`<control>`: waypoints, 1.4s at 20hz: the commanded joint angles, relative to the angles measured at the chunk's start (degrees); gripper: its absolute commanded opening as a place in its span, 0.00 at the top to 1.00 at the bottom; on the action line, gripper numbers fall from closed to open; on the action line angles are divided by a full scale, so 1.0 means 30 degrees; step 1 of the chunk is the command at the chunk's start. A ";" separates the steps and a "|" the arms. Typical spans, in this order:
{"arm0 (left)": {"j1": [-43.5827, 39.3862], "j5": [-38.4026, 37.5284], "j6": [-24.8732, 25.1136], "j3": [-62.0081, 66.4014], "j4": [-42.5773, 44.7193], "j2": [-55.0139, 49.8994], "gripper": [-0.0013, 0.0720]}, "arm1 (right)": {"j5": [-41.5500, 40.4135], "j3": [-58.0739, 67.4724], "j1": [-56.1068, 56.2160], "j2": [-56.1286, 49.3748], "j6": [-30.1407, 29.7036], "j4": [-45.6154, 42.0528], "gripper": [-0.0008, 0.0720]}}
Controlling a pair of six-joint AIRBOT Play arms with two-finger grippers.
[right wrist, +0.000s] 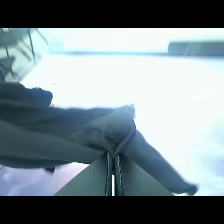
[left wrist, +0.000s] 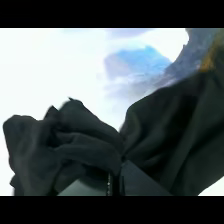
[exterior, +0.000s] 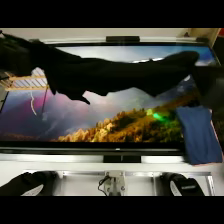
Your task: Fold the shirts.
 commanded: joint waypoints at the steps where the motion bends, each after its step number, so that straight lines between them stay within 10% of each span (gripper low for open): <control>1: -0.0058 -0.1770 -0.0794 -0.0080 0.1341 0.0627 0.94 | 0.4954 0.0459 -0.0066 0.1545 0.1872 -0.2200 0.90; 5: -0.0095 -0.1690 -0.0772 -0.4153 0.1319 -0.0612 0.94 | 0.6892 -0.3198 -0.0066 0.0357 0.1792 -0.2696 0.90; 14: -0.0058 0.4932 -0.1734 -0.8233 0.1027 -0.9151 0.92 | -0.4816 -0.8204 -0.0066 -0.9027 0.3206 -0.0750 0.90; 19: -0.0015 0.4277 -0.2251 -0.8218 -0.1100 -1.1664 0.36 | -0.5931 -0.8182 0.1071 -1.3682 0.3526 0.2820 0.90; 20: 0.0197 0.3344 -0.1741 -0.8043 -0.0882 -1.1562 0.32 | -0.6011 -0.8065 0.1100 -1.3872 0.3483 0.2878 0.81; 22: 0.1115 -0.0255 0.0153 -0.6900 0.0415 -1.1329 0.21 | -0.5129 -0.7329 0.0452 -1.3457 0.2317 0.2543 0.23; 24: 0.2339 -0.3184 0.1348 -0.6244 0.1974 -1.0622 0.05 | -0.2433 -0.6215 -0.0882 -1.2582 0.1217 0.1217 0.19; 28: 0.5304 -0.3803 0.1559 -0.8138 0.0291 -0.8786 0.05 | 0.4342 -0.6426 -0.3847 -1.0870 0.1122 -0.4524 0.19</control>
